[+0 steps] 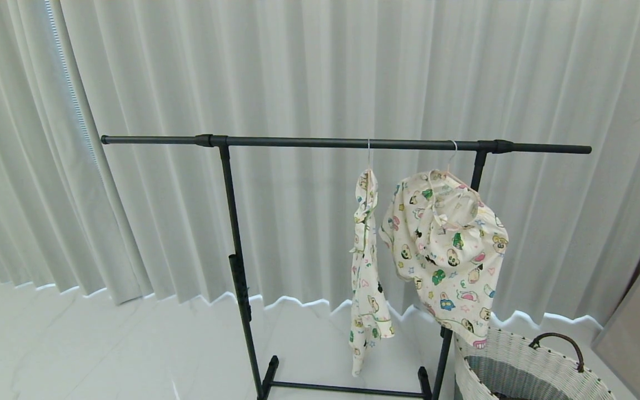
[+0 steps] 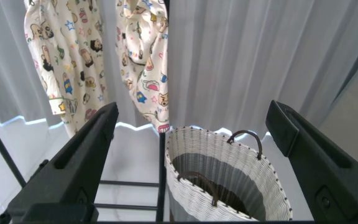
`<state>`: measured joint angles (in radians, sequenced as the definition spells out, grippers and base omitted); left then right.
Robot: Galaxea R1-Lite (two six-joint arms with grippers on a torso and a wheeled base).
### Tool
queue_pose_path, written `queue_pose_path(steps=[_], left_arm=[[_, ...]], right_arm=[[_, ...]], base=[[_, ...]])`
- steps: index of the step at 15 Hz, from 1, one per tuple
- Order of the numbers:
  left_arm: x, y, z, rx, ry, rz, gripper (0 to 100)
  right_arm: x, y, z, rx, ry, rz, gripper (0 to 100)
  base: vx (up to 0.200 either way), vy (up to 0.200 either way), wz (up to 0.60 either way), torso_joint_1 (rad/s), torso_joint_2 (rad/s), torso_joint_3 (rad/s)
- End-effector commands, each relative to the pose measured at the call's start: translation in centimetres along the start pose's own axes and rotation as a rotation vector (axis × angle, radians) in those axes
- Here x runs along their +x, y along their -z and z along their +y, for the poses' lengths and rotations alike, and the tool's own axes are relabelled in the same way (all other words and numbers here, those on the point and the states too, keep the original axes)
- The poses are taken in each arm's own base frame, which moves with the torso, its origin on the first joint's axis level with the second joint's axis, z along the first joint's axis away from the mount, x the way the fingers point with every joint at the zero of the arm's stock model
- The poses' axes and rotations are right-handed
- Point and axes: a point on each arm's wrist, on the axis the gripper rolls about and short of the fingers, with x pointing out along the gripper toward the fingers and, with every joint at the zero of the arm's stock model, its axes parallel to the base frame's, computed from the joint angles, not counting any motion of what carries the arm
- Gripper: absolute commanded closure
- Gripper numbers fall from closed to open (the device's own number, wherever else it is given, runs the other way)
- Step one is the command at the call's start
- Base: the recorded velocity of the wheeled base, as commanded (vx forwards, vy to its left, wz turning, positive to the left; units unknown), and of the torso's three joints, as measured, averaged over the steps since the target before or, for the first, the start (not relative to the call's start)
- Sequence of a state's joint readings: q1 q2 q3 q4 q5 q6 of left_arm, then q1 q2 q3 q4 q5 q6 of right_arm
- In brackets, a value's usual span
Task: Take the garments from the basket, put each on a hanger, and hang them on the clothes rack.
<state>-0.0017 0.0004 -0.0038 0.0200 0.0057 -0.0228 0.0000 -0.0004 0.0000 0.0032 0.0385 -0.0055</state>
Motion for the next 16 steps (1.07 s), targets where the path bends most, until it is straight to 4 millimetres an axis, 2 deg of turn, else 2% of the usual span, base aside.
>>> queue_pose_path(steps=[1, 16], left_arm=[[0.01, 0.02, 0.0, 0.0, -0.001, 0.002, 0], [0.01, 0.02, 0.0, 0.0, -0.001, 0.002, 0]], right_arm=[[0.0, 0.0, 0.0, -0.001, 0.0, 0.0, 0], [0.0, 0.0, 0.0, -0.005, 0.0, 0.0, 0]], base=[[0.0, 0.0, 0.0, 0.0, 0.0, 0.0], [0.0, 0.0, 0.0, 0.0, 0.0, 0.0]])
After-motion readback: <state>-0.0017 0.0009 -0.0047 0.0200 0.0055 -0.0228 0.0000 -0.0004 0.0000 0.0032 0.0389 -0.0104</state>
